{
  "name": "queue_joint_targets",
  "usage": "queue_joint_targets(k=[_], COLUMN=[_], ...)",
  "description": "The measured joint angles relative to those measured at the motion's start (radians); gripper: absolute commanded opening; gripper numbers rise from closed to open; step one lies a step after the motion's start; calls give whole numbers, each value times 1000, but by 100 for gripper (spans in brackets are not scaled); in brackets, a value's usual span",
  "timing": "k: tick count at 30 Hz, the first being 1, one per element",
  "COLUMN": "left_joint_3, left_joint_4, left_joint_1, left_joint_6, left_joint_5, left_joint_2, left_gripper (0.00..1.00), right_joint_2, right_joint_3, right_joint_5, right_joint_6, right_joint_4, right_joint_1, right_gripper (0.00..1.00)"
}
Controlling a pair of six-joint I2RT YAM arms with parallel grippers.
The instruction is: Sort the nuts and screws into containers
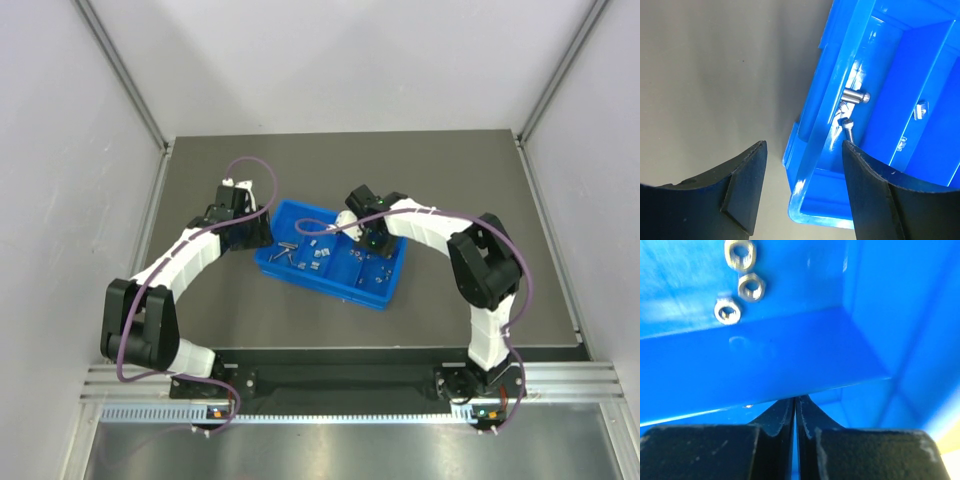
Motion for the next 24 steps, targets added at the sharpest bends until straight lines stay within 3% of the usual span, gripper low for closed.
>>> queue_joint_targets(k=[10, 18, 24], left_joint_3=[0, 0, 0], left_joint_4=[1, 1, 2], left_joint_1=[0, 0, 0], left_joint_6=[0, 0, 0], left_joint_5=[-3, -3, -2], left_joint_2=[0, 0, 0], left_gripper=[66, 66, 67], right_joint_2=[8, -22, -47], right_joint_3=[180, 153, 37], right_joint_5=[-61, -96, -97], right_joint_6=[34, 83, 95], right_joint_4=[-84, -140, -150], right_joint_1=[0, 0, 0], right_gripper=[0, 36, 38])
